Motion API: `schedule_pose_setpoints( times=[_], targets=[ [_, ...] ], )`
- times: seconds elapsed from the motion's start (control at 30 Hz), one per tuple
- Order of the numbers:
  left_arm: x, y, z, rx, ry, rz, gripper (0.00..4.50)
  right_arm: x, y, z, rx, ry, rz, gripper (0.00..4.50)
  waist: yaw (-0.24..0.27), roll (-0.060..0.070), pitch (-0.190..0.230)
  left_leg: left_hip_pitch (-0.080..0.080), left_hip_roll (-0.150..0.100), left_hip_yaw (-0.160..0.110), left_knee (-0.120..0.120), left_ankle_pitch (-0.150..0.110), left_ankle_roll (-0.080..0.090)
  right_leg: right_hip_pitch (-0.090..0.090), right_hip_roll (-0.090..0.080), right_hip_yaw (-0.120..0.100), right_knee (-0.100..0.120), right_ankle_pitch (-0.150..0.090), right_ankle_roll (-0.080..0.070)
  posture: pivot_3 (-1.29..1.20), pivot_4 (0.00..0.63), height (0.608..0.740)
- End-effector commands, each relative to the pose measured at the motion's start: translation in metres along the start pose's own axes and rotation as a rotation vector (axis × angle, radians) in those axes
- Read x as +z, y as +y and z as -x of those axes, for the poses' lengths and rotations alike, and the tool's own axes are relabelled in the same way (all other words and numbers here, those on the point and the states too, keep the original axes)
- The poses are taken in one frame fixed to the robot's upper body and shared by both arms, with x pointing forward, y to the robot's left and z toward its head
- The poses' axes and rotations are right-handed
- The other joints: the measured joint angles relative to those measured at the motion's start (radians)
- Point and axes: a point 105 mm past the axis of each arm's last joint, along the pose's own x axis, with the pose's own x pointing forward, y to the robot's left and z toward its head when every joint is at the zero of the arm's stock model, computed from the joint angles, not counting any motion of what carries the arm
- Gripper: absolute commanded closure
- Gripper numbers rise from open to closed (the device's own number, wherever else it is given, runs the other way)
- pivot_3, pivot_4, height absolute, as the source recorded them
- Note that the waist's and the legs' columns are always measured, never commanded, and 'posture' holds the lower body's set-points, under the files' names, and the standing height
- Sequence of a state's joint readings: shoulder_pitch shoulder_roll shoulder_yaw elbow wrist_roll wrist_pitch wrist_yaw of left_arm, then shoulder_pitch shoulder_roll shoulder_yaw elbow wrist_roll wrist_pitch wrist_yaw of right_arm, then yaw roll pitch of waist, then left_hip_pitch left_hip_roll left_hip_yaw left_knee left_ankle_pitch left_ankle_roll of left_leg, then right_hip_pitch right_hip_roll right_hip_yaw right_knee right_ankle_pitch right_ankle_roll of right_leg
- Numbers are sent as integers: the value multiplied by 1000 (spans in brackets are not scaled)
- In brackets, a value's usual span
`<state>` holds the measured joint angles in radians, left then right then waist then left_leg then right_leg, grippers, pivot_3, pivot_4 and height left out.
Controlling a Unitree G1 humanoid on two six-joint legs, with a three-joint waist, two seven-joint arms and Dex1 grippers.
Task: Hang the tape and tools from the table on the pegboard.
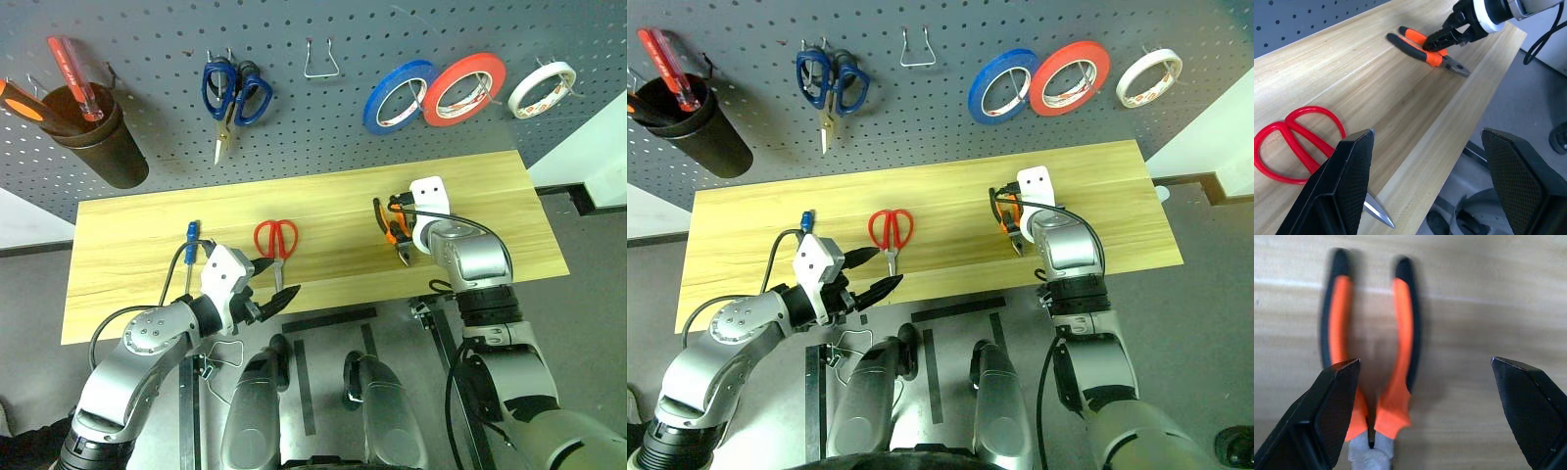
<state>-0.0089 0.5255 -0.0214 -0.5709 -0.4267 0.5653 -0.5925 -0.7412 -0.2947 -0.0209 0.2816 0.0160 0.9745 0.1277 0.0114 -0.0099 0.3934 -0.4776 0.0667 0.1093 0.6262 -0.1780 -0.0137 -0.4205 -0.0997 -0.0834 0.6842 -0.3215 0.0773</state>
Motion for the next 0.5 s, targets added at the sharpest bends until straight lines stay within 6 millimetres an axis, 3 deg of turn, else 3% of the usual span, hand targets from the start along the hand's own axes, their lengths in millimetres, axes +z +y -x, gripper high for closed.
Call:
schedule_pose_setpoints(
  times=[0.03, 0.5],
  targets=[
    [8, -5, 3, -5, -34, -9, 859, -3, 1, -1, 23, 28, 17, 35, 0, 0, 0, 0, 0, 0, 0, 0, 0, 0, 0, 0, 0, 0, 0, 57, 439, 717],
    [6, -14, 2, -10, -35, 3, 859, -2, 13, 0, 82, 13, 83, 35, 0, 0, 0, 0, 0, 0, 0, 0, 0, -1, -1, 0, 0, 0, 0, 59, 433, 717]
  ],
)
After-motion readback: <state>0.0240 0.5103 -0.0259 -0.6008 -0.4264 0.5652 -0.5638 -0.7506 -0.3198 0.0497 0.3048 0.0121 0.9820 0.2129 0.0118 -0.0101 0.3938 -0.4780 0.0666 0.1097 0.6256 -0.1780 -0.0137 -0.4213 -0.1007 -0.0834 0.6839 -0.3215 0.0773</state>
